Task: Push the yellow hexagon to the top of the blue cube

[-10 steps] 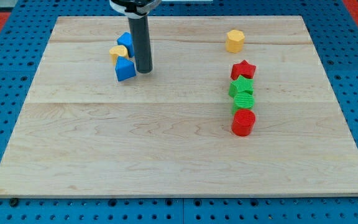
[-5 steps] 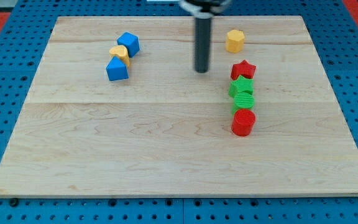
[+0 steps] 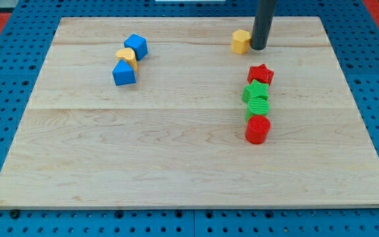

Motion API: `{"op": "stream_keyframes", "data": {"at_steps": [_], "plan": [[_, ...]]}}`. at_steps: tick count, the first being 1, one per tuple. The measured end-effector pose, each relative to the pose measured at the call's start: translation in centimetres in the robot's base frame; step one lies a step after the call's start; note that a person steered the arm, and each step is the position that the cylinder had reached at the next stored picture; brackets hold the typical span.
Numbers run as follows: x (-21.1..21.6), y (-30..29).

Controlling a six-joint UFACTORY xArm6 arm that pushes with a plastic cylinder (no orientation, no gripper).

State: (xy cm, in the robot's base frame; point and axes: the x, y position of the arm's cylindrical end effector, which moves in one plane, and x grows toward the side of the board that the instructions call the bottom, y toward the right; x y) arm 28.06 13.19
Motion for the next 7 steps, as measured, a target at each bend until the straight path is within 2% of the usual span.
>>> {"op": "stream_keyframes", "data": {"at_steps": [2,5,7], "plan": [[-2.6,-4.2],[-3.7,-16.4],[-3.9,-17.9]]}}
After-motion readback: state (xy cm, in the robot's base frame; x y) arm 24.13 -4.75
